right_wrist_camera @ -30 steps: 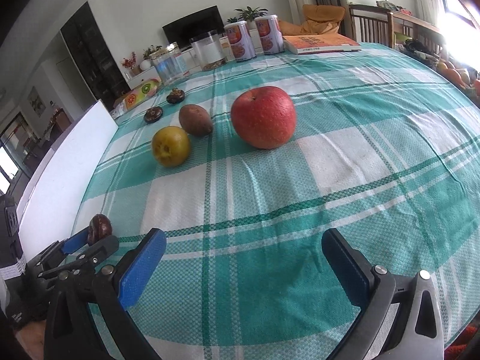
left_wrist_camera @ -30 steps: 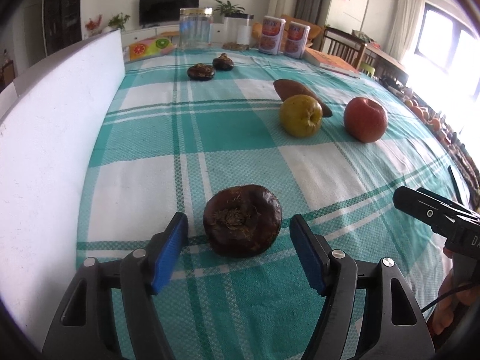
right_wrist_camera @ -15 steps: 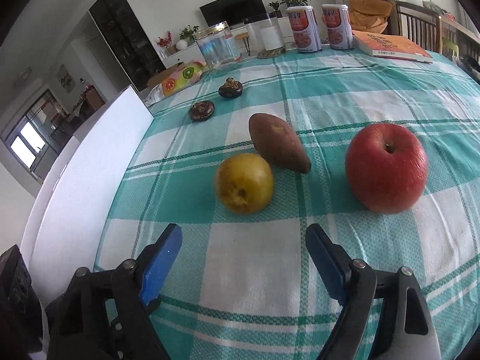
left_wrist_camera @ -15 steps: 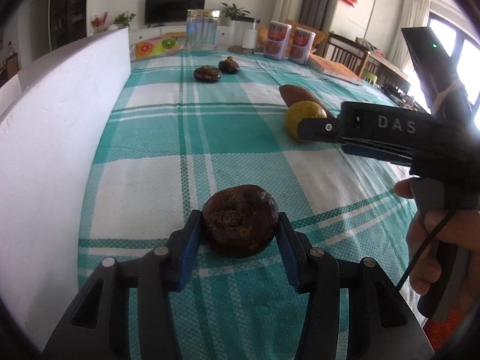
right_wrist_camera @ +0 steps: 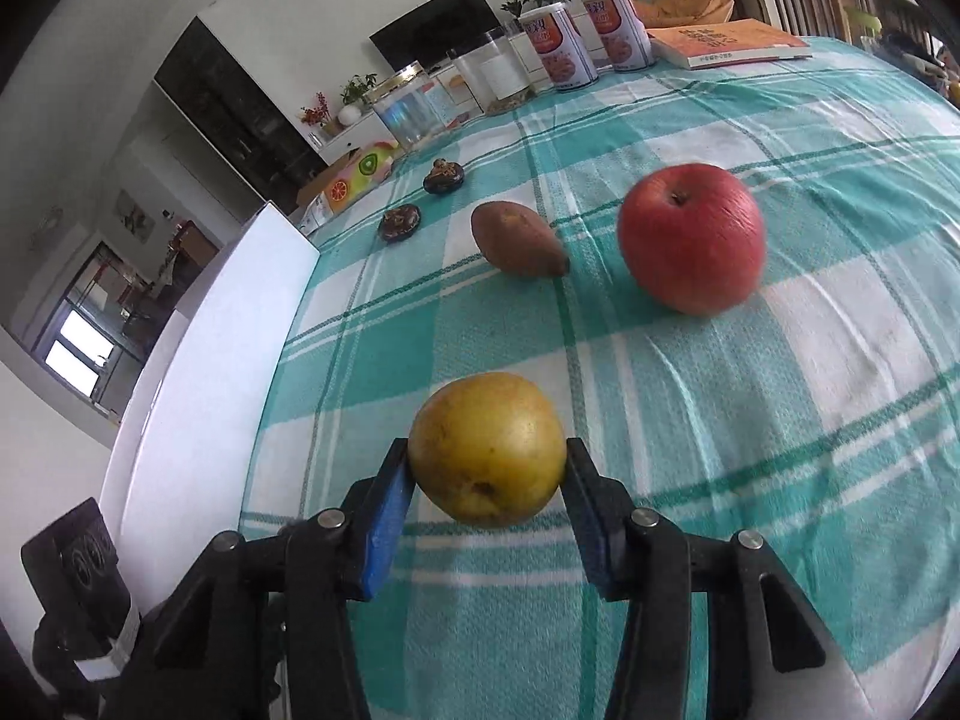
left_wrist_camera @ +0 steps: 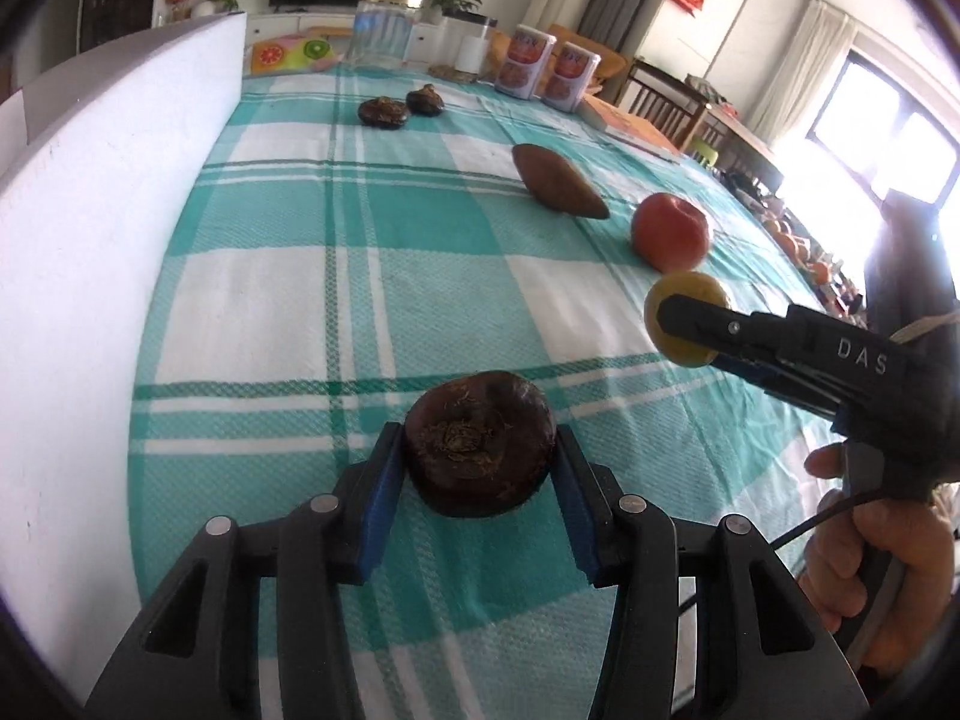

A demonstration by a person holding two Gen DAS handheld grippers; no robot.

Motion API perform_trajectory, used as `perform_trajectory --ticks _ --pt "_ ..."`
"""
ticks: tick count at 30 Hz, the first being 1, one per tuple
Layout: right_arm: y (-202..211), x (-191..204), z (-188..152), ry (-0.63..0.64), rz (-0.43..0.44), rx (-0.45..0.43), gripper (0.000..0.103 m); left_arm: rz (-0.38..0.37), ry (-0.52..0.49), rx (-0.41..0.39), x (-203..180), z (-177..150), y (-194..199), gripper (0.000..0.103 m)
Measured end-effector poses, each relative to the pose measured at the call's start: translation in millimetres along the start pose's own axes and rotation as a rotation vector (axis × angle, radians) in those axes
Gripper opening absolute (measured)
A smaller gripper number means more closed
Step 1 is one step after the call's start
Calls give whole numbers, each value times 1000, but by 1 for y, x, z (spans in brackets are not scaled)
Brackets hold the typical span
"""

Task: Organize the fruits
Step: 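Lower both fruits into the white box and open both tools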

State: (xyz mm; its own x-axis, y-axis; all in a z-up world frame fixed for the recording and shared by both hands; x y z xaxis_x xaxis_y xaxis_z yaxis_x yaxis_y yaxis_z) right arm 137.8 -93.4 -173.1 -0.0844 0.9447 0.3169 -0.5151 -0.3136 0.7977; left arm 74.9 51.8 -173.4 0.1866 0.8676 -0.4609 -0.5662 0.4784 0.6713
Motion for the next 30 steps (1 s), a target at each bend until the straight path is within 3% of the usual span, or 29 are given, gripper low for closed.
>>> perform_trajectory --ticks 5,9,12,16,21,27,30 --pt "25 -5 -19 -15 6 -2 49 -112 -17 9 -37 -3 43 50" --pt "48 58 -11 96 113 -25 49 -129 6 -83 -37 17 105 50" --pt "65 129 -11 229 218 -34 49 -38 40 -169 -4 32 153 50" --pt "72 220 -32 428 315 -10 49 193 144 -227 76 33 196 50" --pt "54 296 -69 669 310 22 49 395 286 -202 157 11 215 50" --pt "18 324 -82 783 231 74 51 445 336 -150 179 0 204 52" --pt "32 322 -62 724 269 39 53 456 323 -176 174 7 208 65"
Point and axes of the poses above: each gripper's, at about its wrist camera, not at the fingertips, and y roughly against the way its jaws point, x to its left, z to its top, the point moved 7 cm from there along -y, roughly the way its jaws point, and after that the axes turned 11 degrees about -z, right-handed, at the moved point
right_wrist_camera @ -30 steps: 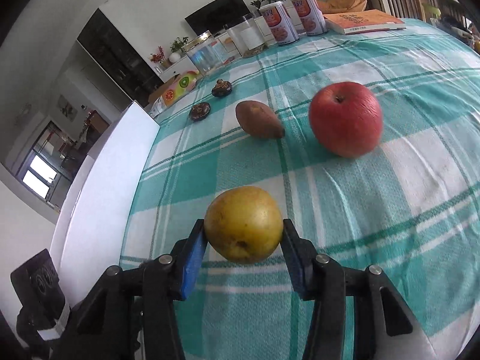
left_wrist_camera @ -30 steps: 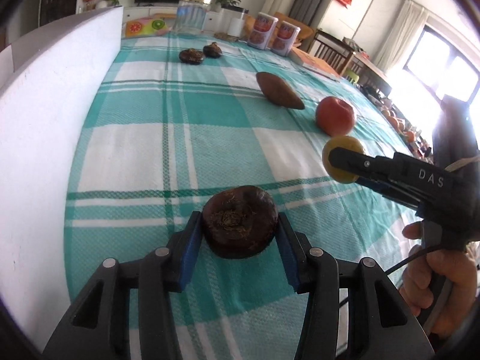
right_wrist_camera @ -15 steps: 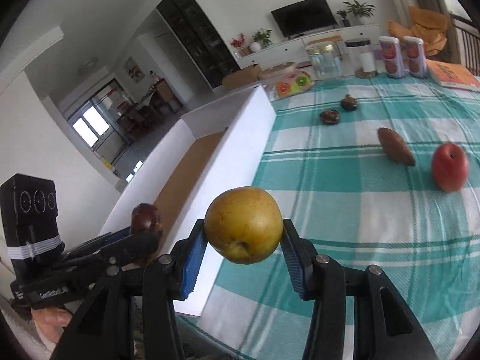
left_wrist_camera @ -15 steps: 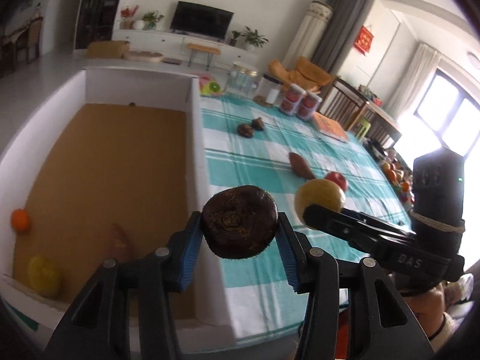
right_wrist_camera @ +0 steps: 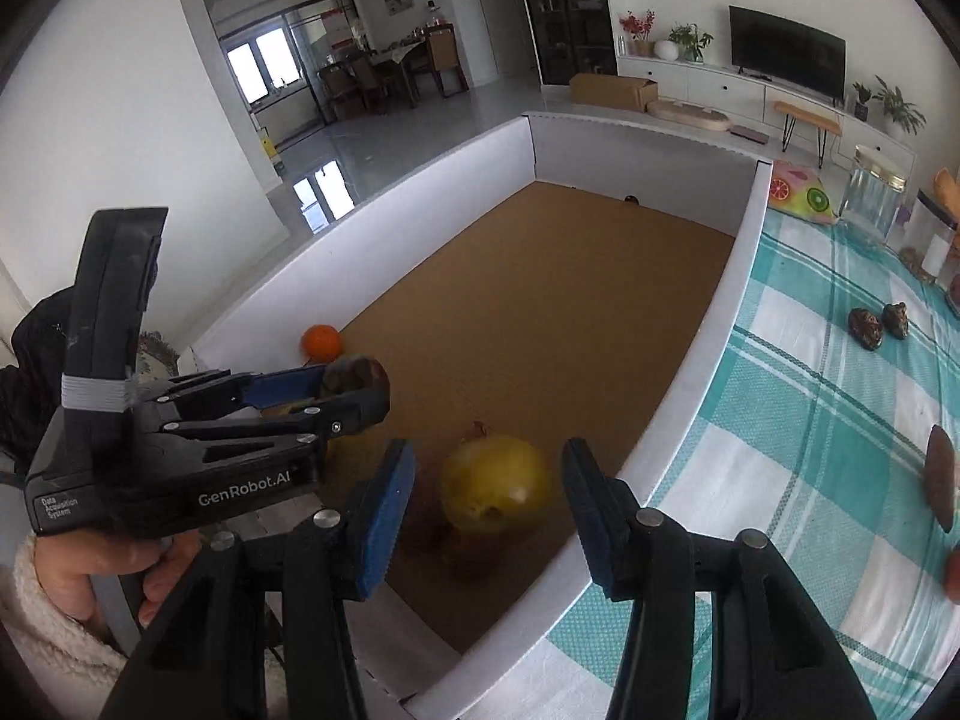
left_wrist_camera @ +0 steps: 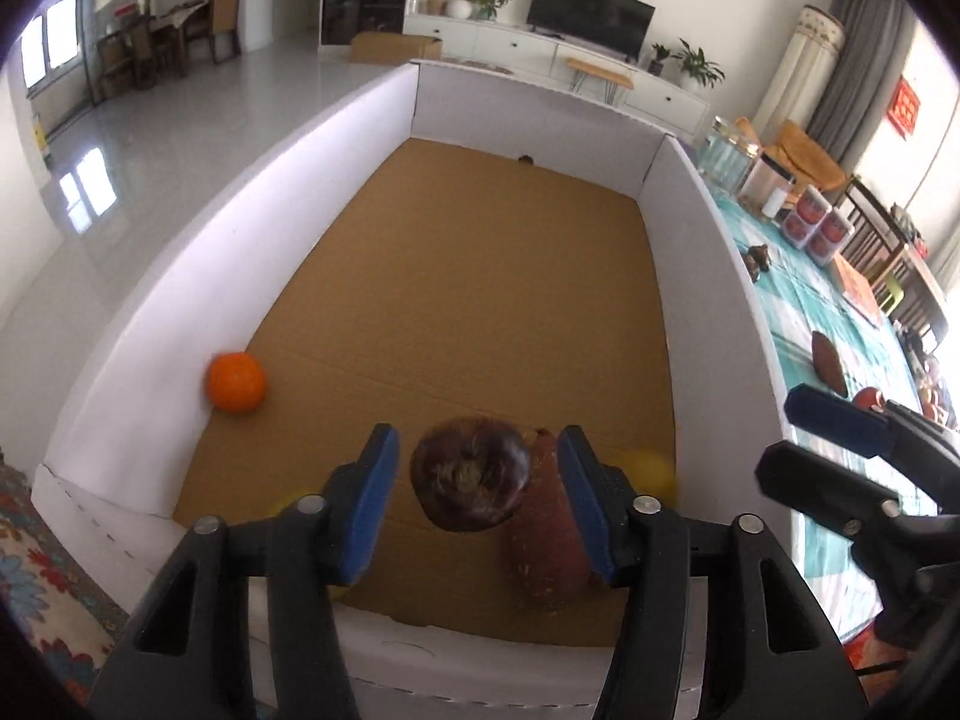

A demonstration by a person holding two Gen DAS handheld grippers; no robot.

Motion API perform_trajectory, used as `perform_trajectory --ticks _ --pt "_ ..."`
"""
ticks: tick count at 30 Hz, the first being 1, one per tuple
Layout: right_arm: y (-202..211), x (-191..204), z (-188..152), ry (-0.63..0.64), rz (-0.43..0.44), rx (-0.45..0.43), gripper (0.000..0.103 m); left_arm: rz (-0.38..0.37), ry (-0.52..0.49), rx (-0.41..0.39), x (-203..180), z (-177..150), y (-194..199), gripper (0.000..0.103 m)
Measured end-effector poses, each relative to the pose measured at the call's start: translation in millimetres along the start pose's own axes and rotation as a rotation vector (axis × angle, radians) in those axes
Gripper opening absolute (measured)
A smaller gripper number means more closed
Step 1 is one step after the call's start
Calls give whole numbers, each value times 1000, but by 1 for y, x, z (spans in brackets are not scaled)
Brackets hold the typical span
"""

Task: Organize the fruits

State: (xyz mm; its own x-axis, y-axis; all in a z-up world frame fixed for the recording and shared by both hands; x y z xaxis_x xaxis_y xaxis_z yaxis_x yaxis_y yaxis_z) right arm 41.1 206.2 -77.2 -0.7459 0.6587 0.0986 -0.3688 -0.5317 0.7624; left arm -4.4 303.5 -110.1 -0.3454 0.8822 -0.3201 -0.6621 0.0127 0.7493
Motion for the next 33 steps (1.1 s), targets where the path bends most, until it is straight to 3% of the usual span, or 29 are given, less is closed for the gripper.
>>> perform_trajectory --ticks 1,4,8,11,15,17,20,22,24,28,33 --pt "12 -6 7 -21 5 -36 56 1 -9 -24 -4 5 4 70" --pt "52 -32 23 -64 -31 -153 61 -14 -52 -99 -24 19 19 73" --pt "82 -81 19 -149 -134 -239 74 -108 -136 -141 -72 22 29 79" --pt "74 -129 -20 -232 -243 -206 76 -221 -223 -102 -123 5 22 80" --pt "51 -198 -99 -352 -409 -84 76 -366 -329 38 -190 -34 -5 81" --pt "46 -229 -139 -408 -472 -36 76 -396 -377 94 -217 -52 -25 81" --pt "57 -266 -185 -535 -530 -19 76 -356 -412 138 -237 -67 -65 81" --pt "73 -285 -189 -645 -508 -71 76 -311 -413 152 -243 -74 -90 81" --pt "86 -293 -191 -669 -542 -123 77 -253 -428 145 -244 -79 -109 81" --pt "74 -298 -201 -702 -528 -65 80 -165 -459 135 -240 -82 -139 81" --pt "68 -297 -202 -705 -541 -47 80 -141 -473 102 -240 -81 -142 82"
Point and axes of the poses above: each gripper's, at about its wrist camera, not at the fingertips, and y roughly against the way its jaws point, x to its left, z to its top, the point moved 7 cm from there along -y, roughly the way its jaws point, and after that the axes turned 11 degrees about -z, right-handed, at the moved point
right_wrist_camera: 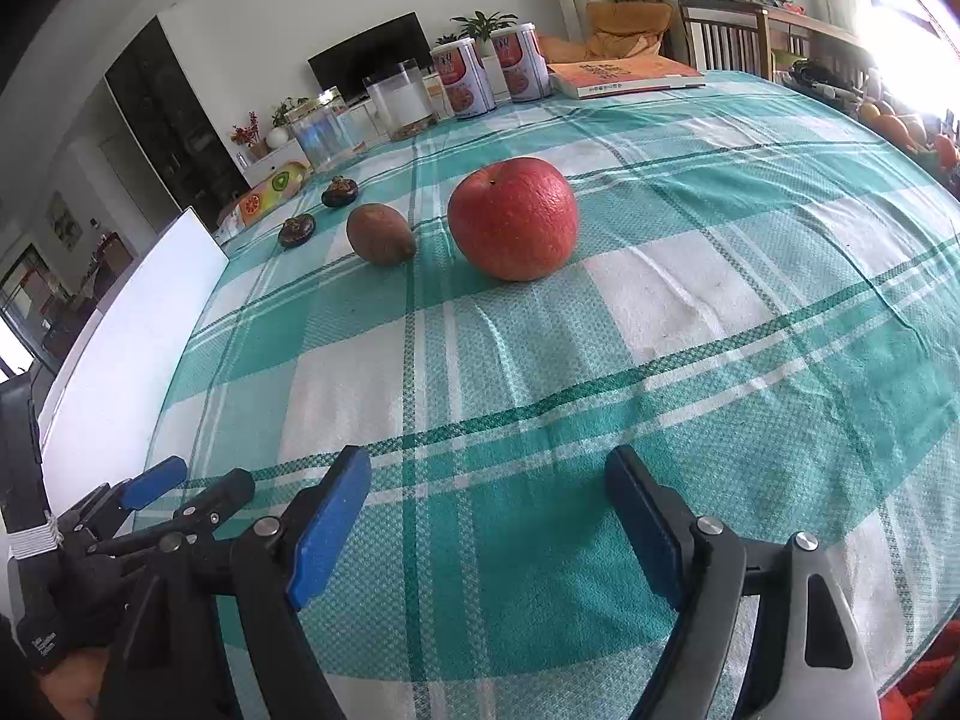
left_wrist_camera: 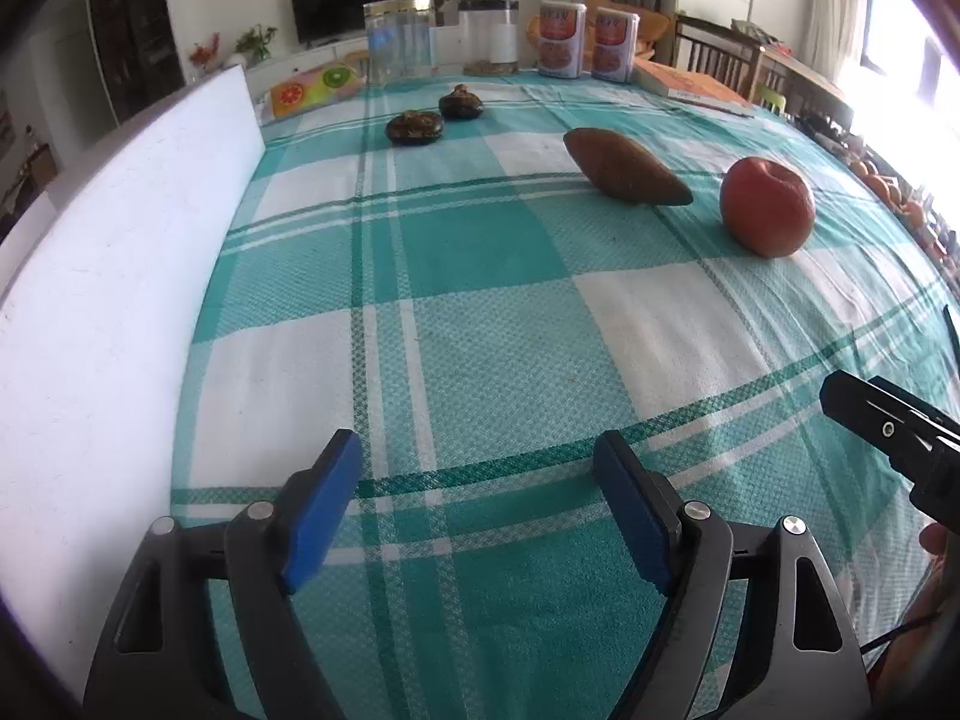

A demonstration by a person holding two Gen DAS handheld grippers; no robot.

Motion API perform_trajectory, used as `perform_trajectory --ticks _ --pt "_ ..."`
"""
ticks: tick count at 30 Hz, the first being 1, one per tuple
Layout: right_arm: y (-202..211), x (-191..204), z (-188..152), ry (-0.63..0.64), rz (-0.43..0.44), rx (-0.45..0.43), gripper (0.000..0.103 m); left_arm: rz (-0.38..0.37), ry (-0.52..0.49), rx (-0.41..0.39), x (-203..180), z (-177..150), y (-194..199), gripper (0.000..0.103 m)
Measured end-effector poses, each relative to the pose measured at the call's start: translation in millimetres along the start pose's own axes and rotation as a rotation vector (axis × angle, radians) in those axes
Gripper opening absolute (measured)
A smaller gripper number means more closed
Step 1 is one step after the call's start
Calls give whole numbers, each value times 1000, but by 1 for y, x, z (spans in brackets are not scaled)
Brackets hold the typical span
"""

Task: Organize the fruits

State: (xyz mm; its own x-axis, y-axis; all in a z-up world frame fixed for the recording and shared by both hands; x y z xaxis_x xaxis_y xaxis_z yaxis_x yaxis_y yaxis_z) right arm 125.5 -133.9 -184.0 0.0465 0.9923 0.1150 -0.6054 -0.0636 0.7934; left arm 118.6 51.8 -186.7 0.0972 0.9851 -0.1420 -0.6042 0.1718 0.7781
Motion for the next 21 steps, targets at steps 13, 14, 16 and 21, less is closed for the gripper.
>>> perform_trajectory --ticks 13,14,16,21 --pt "-4 6 -3 43 -25 6 85 6 12 -8 3 4 -8 89" --pt "-4 7 -3 45 -26 6 86 6 12 -8 3 4 -8 89" --pt "-4 8 -3 50 -28 6 87 6 12 -8 3 4 -8 89" --pt "-4 8 -3 51 -28 6 87 6 12 -8 3 4 -8 89"
Point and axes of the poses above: each gripper's, at about its wrist camera, not at the fingertips, and y roughly against the way its jaws point, x to its left, z to its top, the point moved 7 cm from there along -y, roughly the way its jaws point, and after that the axes turned 11 degrees about -z, right-handed, at the moved point
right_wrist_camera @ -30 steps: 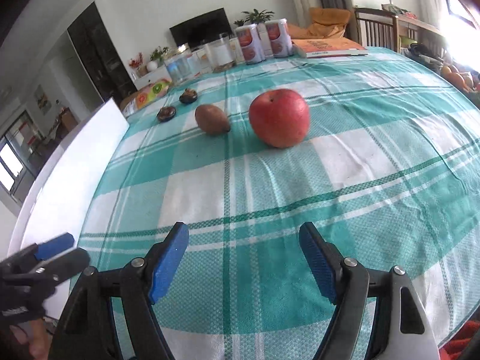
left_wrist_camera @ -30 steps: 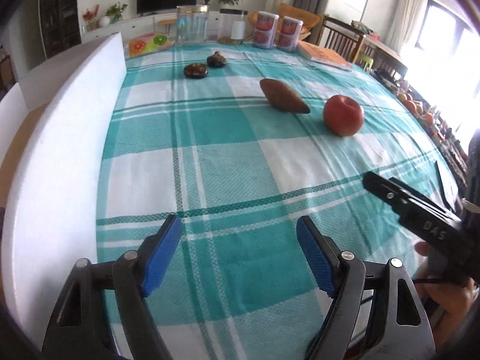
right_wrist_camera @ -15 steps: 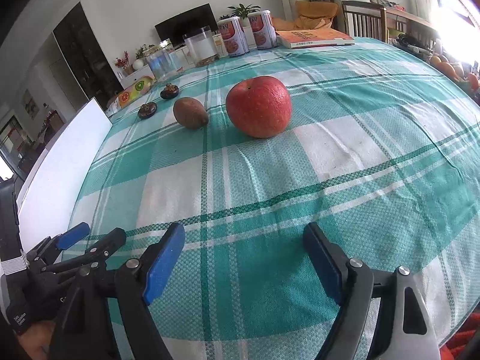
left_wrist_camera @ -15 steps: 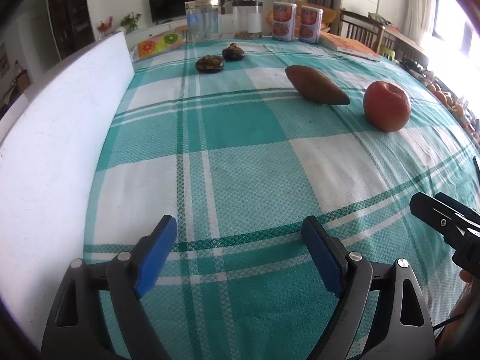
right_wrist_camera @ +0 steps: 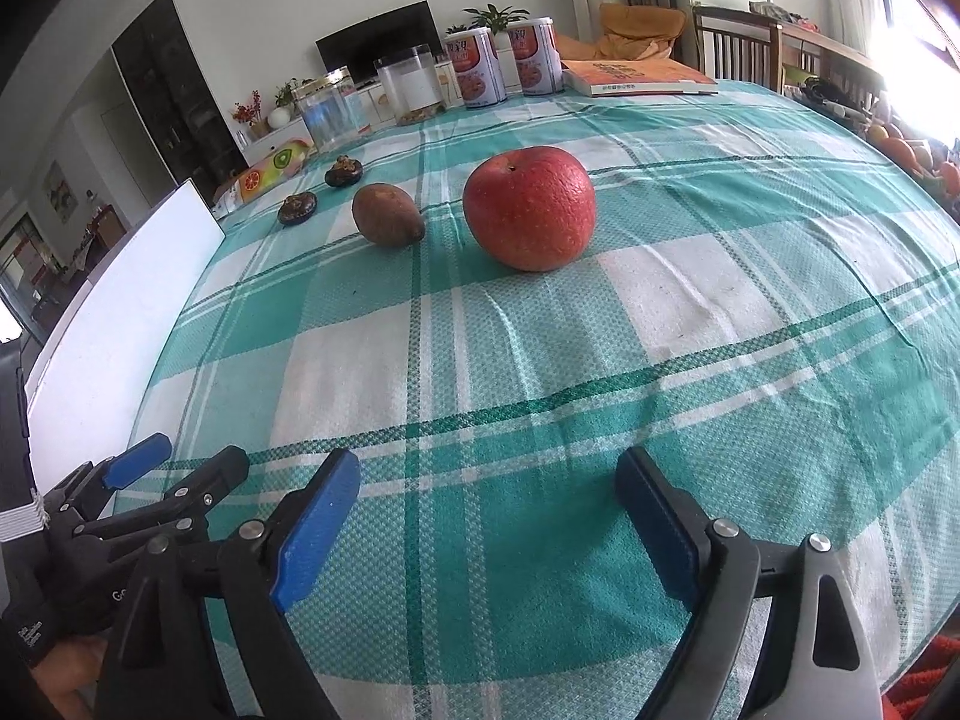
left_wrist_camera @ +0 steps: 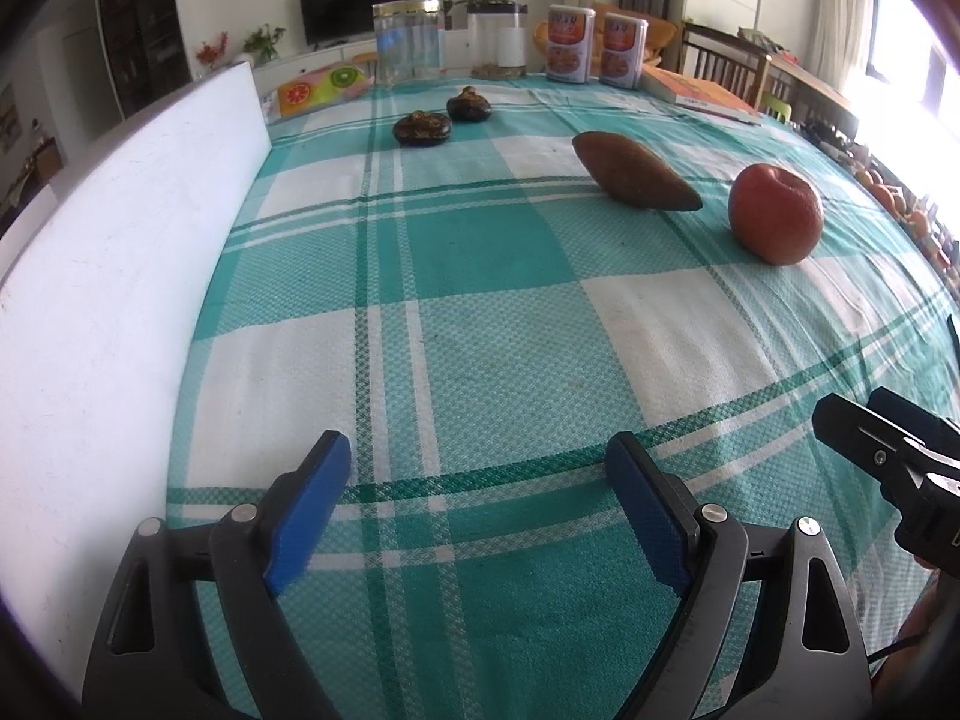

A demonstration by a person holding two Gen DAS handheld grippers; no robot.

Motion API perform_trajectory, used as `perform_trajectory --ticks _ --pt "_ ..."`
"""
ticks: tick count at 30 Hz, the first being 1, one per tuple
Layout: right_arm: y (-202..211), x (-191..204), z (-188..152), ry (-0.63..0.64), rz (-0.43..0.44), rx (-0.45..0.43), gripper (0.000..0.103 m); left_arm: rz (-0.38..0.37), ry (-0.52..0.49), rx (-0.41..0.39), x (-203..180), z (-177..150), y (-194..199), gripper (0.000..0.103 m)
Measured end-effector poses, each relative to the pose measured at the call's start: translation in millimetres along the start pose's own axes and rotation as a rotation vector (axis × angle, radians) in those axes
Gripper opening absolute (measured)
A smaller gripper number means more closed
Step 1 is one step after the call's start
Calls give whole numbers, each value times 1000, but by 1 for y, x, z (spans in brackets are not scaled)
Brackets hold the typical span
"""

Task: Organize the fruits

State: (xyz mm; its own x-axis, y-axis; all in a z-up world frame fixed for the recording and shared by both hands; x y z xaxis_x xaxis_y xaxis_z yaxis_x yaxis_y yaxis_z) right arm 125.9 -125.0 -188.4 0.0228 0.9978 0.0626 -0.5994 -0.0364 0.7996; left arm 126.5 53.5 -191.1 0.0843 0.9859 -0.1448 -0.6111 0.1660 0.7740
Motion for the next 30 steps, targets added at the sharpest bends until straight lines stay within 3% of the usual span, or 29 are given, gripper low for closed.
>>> perform_trajectory --ticks 14,18,21,25,30 --pt "0 -1 1 -25 35 2 91 -14 35 26 0 6 -2 89" --pt "1 -2 1 -41 55 2 91 -137 149 36 -12 39 -11 89" --pt "1 -3 2 -50 68 3 92 -198 203 1 -27 80 -21 89" --pt "1 -3 1 -53 78 4 93 -209 226 26 -48 123 -61 88" --pt "0 -3 2 -55 87 5 94 -166 276 92 -52 137 -112 87"
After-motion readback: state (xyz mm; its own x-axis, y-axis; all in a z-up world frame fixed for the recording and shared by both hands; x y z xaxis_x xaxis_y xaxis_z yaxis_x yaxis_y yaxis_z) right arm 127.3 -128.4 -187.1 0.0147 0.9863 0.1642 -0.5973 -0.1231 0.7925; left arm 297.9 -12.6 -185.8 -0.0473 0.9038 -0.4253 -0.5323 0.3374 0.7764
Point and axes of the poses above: each gripper's, at about its wrist camera, not at the fingertips, and y roughly against the way its jaws point, x to its left, z to its top, the point moved 7 cm from there along -y, roughly the way its jaws point, and after that the axes turned 11 degrees about -z, right-handed, at the moved point
